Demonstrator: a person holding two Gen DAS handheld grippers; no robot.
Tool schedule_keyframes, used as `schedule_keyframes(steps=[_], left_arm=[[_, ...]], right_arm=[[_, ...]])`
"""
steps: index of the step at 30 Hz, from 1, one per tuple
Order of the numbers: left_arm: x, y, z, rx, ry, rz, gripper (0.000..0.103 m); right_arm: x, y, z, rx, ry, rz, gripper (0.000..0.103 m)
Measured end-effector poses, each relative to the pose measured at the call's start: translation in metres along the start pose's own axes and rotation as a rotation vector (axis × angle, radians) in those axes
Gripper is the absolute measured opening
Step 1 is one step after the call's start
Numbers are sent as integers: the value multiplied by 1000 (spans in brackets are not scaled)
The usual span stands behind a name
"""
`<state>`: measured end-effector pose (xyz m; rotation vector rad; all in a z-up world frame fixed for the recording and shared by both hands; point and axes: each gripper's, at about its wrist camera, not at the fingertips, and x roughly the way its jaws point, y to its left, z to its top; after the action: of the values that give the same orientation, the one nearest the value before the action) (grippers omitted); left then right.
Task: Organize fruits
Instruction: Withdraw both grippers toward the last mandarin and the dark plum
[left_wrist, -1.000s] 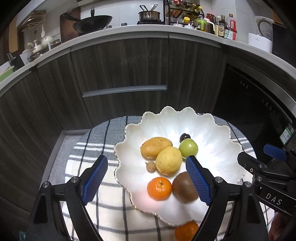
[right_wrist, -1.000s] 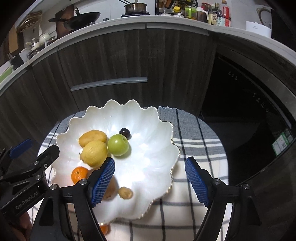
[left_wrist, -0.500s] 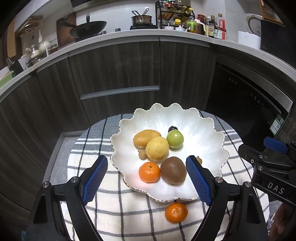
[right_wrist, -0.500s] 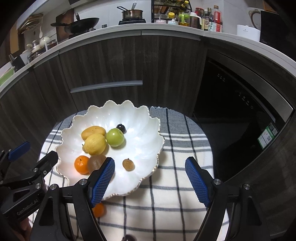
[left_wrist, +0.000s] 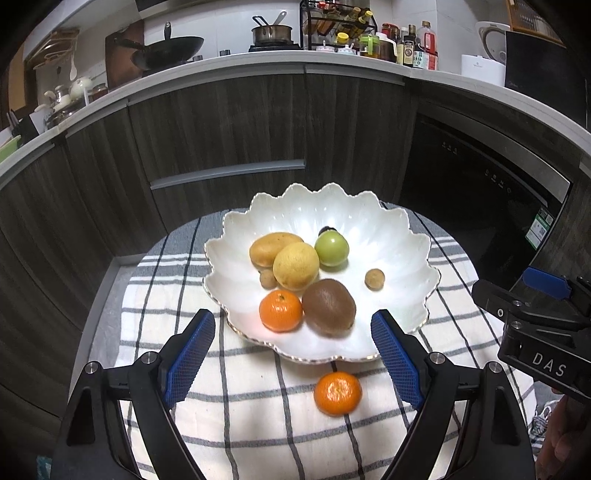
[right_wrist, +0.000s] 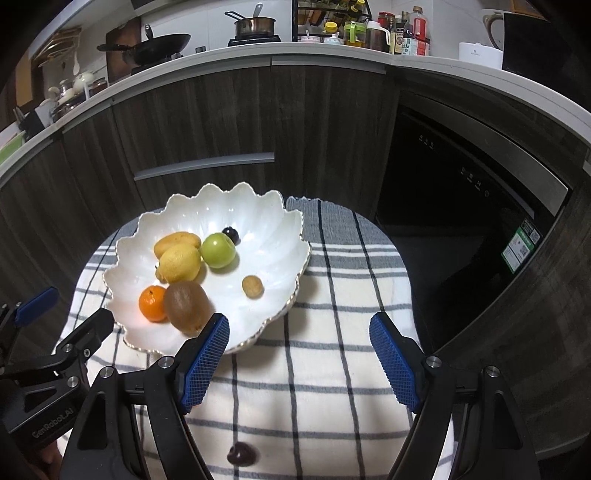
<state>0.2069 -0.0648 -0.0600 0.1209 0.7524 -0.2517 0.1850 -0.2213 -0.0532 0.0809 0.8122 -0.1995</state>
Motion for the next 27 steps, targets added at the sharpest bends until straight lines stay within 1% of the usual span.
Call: schedule_keyframes(steps=[17,27], left_arm=[[13,-12,-38,21,42,-26,86],[28,-22,-63,42,69,-53,86]], right_arm=[[5,-8,-40,6,27,-23,79],[18,-14,-64,23,58,-32,79]])
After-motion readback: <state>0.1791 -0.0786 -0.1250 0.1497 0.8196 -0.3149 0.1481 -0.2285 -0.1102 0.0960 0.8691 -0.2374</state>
